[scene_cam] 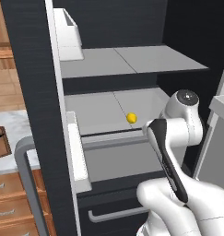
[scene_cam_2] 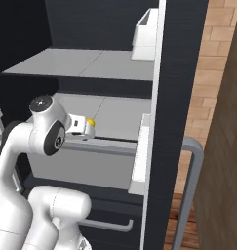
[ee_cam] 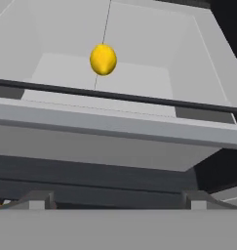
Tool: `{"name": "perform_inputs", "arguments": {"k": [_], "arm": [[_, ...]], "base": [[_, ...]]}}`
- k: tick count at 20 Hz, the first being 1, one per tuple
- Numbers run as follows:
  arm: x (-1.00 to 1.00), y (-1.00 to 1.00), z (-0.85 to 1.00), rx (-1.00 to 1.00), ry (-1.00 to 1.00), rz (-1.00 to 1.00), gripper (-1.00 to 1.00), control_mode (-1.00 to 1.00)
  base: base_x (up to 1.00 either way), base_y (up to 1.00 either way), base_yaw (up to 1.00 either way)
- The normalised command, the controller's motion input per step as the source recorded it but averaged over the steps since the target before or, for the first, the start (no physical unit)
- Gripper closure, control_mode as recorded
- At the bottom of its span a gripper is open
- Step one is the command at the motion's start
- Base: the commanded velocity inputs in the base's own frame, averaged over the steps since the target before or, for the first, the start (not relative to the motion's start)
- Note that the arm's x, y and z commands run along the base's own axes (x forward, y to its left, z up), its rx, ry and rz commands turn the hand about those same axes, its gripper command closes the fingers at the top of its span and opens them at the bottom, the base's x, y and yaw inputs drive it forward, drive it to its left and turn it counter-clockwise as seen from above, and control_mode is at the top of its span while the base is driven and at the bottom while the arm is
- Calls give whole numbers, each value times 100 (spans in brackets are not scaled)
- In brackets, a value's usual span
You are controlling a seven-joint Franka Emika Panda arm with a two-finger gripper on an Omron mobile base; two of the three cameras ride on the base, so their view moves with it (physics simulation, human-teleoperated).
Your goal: Retrieve a lemon from the fridge and place it on the cutting board with the fish.
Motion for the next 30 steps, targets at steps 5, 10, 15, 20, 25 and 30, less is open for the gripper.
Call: {"name": "perform_inputs", "arguments": {"k": [5,10,15,20,25,30], "arm": [[0,0,0,0,-1,3,-100,-100],[4,-2,1,12,-7,-11,-100,-100],[1,13,21,9,0,-32,-100,-100],[0,2,40,-3,-7,-6,-100,-100],[0,2,29,0,2,19,-100,-100],[2,2,2,4,10,22,-100,-100]], "base": [[0,0,0],[0,0,0],[0,0,0],[0,0,0],[0,0,0],[0,0,0]]}}
